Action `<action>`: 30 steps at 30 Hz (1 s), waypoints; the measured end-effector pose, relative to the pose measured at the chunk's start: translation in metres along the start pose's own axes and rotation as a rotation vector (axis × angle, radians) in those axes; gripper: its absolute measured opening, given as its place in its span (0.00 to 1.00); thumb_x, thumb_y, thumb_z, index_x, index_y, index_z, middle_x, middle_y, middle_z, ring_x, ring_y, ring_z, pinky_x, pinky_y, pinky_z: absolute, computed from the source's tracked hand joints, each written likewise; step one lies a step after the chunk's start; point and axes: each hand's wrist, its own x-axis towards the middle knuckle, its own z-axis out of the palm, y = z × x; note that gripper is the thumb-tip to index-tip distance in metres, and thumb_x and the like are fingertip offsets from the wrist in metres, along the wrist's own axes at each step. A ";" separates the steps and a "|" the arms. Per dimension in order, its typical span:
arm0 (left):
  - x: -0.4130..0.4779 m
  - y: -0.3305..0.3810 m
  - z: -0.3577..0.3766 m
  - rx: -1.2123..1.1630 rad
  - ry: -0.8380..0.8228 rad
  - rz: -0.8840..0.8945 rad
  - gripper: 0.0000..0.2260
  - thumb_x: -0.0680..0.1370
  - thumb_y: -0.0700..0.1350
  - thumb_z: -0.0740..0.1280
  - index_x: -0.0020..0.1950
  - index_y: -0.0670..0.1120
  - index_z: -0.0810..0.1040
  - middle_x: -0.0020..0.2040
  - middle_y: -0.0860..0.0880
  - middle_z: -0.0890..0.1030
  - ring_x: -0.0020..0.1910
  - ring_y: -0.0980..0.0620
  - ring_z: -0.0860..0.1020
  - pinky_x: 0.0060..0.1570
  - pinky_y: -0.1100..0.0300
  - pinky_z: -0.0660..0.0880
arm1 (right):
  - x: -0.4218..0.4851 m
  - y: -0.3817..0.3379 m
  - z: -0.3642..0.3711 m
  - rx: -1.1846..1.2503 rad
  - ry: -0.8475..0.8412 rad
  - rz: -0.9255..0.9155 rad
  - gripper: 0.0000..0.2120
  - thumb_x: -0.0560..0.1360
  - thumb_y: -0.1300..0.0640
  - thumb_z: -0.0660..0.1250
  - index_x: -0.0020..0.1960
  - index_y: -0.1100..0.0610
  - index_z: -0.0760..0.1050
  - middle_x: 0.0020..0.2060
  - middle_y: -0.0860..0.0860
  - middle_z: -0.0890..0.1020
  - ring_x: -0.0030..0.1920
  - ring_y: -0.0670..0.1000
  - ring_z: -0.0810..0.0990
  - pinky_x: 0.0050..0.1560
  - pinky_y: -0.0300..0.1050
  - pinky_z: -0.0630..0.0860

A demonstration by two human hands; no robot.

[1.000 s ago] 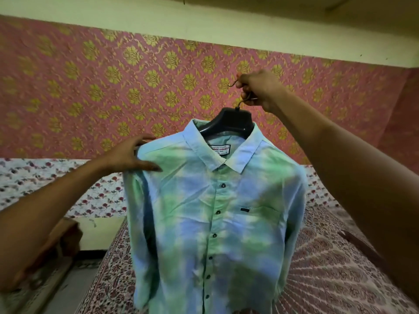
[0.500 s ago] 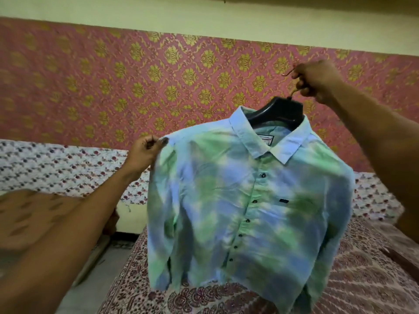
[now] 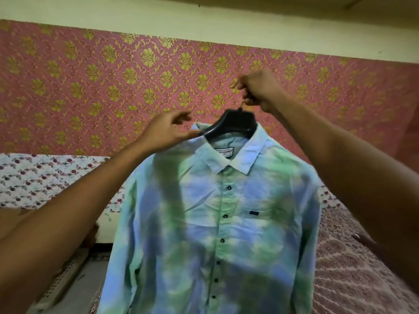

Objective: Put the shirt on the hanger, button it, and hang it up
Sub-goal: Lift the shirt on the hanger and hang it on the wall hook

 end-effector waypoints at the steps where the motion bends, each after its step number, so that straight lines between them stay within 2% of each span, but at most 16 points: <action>1: 0.012 0.014 0.010 0.030 -0.062 -0.009 0.31 0.69 0.55 0.71 0.69 0.44 0.69 0.63 0.46 0.77 0.60 0.48 0.75 0.61 0.54 0.72 | -0.003 -0.002 0.006 -0.012 -0.031 -0.011 0.16 0.79 0.58 0.59 0.33 0.59 0.72 0.16 0.47 0.70 0.16 0.43 0.66 0.20 0.35 0.65; 4: 0.038 0.037 0.031 0.093 -0.188 -0.003 0.26 0.71 0.53 0.71 0.65 0.42 0.72 0.56 0.44 0.79 0.56 0.47 0.78 0.50 0.60 0.71 | -0.009 -0.007 0.016 -0.109 -0.084 -0.055 0.16 0.78 0.58 0.60 0.33 0.59 0.74 0.23 0.51 0.72 0.21 0.45 0.68 0.22 0.35 0.63; 6: 0.045 0.045 0.033 -0.134 -0.156 -0.013 0.21 0.74 0.48 0.68 0.63 0.40 0.73 0.52 0.43 0.80 0.50 0.52 0.80 0.47 0.60 0.72 | -0.011 -0.011 0.016 -0.229 -0.088 -0.096 0.15 0.77 0.59 0.62 0.32 0.58 0.75 0.26 0.52 0.73 0.25 0.46 0.66 0.21 0.33 0.61; 8: 0.051 0.044 0.030 -0.311 -0.136 -0.039 0.12 0.76 0.43 0.67 0.57 0.41 0.76 0.49 0.41 0.80 0.44 0.53 0.80 0.50 0.54 0.75 | -0.012 -0.010 0.014 -0.303 -0.101 -0.098 0.14 0.76 0.61 0.64 0.31 0.57 0.76 0.27 0.50 0.73 0.26 0.45 0.64 0.23 0.34 0.61; 10: 0.052 0.046 0.027 -0.232 -0.204 -0.048 0.10 0.77 0.44 0.65 0.54 0.40 0.78 0.48 0.40 0.80 0.42 0.49 0.79 0.48 0.50 0.77 | -0.011 -0.006 0.010 -0.317 -0.096 -0.077 0.14 0.76 0.60 0.65 0.32 0.57 0.76 0.27 0.49 0.73 0.28 0.46 0.64 0.30 0.39 0.62; 12: 0.048 0.047 0.027 -0.148 -0.305 -0.040 0.12 0.77 0.45 0.65 0.56 0.40 0.79 0.48 0.41 0.81 0.40 0.51 0.79 0.42 0.56 0.79 | -0.011 -0.001 0.007 -0.304 -0.084 -0.068 0.11 0.76 0.59 0.65 0.35 0.58 0.79 0.29 0.49 0.76 0.29 0.46 0.66 0.35 0.42 0.65; 14: 0.043 0.049 0.031 -0.087 -0.339 0.004 0.12 0.75 0.45 0.68 0.57 0.43 0.79 0.47 0.44 0.82 0.39 0.54 0.79 0.38 0.62 0.79 | -0.012 0.003 0.005 -0.314 -0.087 -0.073 0.08 0.76 0.60 0.65 0.42 0.61 0.80 0.29 0.48 0.76 0.27 0.45 0.66 0.33 0.40 0.66; 18: 0.041 0.051 0.037 0.015 -0.275 0.116 0.15 0.71 0.41 0.72 0.57 0.40 0.80 0.49 0.44 0.83 0.36 0.63 0.77 0.34 0.74 0.72 | -0.017 0.008 -0.004 -0.309 -0.157 -0.138 0.11 0.77 0.58 0.63 0.39 0.60 0.79 0.32 0.53 0.77 0.30 0.46 0.65 0.30 0.37 0.63; 21: 0.039 0.052 0.035 -0.003 -0.274 0.127 0.14 0.72 0.39 0.71 0.57 0.39 0.79 0.51 0.44 0.82 0.40 0.59 0.77 0.35 0.79 0.70 | -0.020 0.015 -0.026 -0.297 -0.177 -0.160 0.13 0.79 0.57 0.58 0.43 0.61 0.78 0.35 0.53 0.77 0.33 0.47 0.69 0.26 0.30 0.66; 22: 0.039 0.052 0.033 -0.009 -0.266 0.128 0.15 0.72 0.39 0.71 0.58 0.39 0.79 0.51 0.45 0.81 0.41 0.58 0.77 0.35 0.80 0.69 | -0.020 0.022 -0.035 -0.320 -0.197 -0.144 0.12 0.80 0.58 0.57 0.47 0.63 0.77 0.41 0.56 0.79 0.37 0.50 0.74 0.31 0.31 0.71; 23: 0.039 0.050 0.031 -0.013 -0.253 0.125 0.15 0.72 0.39 0.71 0.59 0.39 0.78 0.52 0.46 0.81 0.42 0.58 0.77 0.35 0.80 0.69 | -0.020 0.029 -0.046 -0.376 -0.264 -0.104 0.11 0.80 0.59 0.57 0.52 0.64 0.76 0.49 0.59 0.80 0.45 0.54 0.77 0.41 0.38 0.76; 25: 0.039 0.049 0.027 -0.020 -0.227 0.108 0.16 0.73 0.39 0.70 0.60 0.39 0.77 0.52 0.47 0.80 0.40 0.60 0.75 0.32 0.80 0.68 | -0.026 0.051 -0.066 -0.551 -0.543 0.069 0.14 0.78 0.59 0.61 0.63 0.60 0.71 0.60 0.56 0.77 0.59 0.56 0.75 0.60 0.54 0.73; 26: 0.039 0.050 0.026 -0.025 -0.222 0.104 0.16 0.73 0.39 0.70 0.60 0.39 0.77 0.52 0.47 0.79 0.39 0.62 0.74 0.32 0.80 0.68 | -0.032 0.064 -0.072 -0.624 -0.692 0.169 0.17 0.76 0.59 0.64 0.65 0.55 0.70 0.59 0.53 0.77 0.59 0.55 0.75 0.61 0.55 0.71; 27: 0.040 0.050 0.024 -0.027 -0.218 0.099 0.16 0.73 0.39 0.70 0.60 0.39 0.77 0.52 0.48 0.79 0.39 0.62 0.74 0.32 0.80 0.69 | -0.036 0.076 -0.076 -0.684 -0.788 0.237 0.18 0.73 0.60 0.68 0.61 0.51 0.72 0.55 0.51 0.79 0.55 0.53 0.77 0.57 0.52 0.74; 28: 0.040 0.051 0.023 -0.029 -0.216 0.094 0.16 0.73 0.38 0.69 0.61 0.38 0.76 0.51 0.49 0.78 0.39 0.61 0.75 0.32 0.79 0.69 | -0.040 0.089 -0.079 -0.726 -0.804 0.260 0.15 0.71 0.62 0.71 0.55 0.49 0.74 0.49 0.50 0.80 0.49 0.51 0.78 0.50 0.49 0.76; 30: 0.039 0.052 0.019 -0.022 -0.217 0.082 0.16 0.74 0.38 0.69 0.61 0.39 0.76 0.51 0.50 0.77 0.44 0.55 0.76 0.32 0.77 0.70 | -0.043 0.109 -0.082 -0.713 -0.650 0.199 0.09 0.68 0.64 0.73 0.44 0.52 0.77 0.43 0.52 0.82 0.42 0.51 0.78 0.45 0.47 0.78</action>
